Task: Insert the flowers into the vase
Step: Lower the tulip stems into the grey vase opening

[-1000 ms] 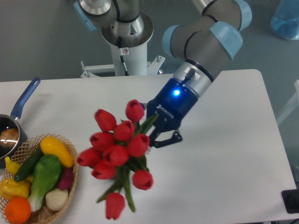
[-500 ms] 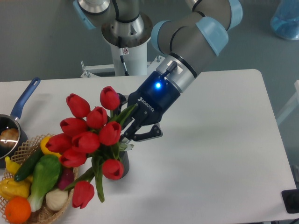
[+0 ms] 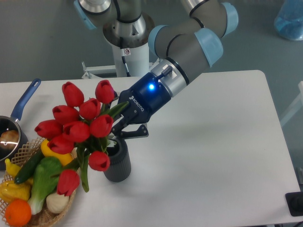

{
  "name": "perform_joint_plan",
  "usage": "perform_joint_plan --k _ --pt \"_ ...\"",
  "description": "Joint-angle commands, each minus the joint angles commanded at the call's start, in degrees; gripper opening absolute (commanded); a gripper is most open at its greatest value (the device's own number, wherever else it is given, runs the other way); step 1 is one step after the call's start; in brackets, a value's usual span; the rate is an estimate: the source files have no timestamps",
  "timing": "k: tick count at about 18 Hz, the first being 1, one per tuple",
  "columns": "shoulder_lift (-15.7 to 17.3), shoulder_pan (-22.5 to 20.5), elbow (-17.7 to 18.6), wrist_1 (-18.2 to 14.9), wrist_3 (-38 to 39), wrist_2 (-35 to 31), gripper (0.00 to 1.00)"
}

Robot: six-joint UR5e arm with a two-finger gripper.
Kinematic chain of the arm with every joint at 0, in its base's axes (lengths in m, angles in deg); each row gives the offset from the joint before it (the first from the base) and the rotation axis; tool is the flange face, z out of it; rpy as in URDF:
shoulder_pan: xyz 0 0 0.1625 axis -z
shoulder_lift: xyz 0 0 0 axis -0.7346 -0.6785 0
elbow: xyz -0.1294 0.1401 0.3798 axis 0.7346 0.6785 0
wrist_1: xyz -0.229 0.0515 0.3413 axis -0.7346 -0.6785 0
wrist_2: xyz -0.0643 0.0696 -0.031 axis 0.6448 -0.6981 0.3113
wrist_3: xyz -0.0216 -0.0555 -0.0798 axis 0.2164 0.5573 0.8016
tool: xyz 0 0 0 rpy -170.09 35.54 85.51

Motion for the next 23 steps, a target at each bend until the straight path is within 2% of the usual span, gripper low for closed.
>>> perform_joint_plan --k 3,23 --pt "-0.35 -0.79 0.7 0.0 -1.67 2.02 0.15" --pt "-1.67 -0.62 3.69 0.0 -2.64 2.11 0.16"
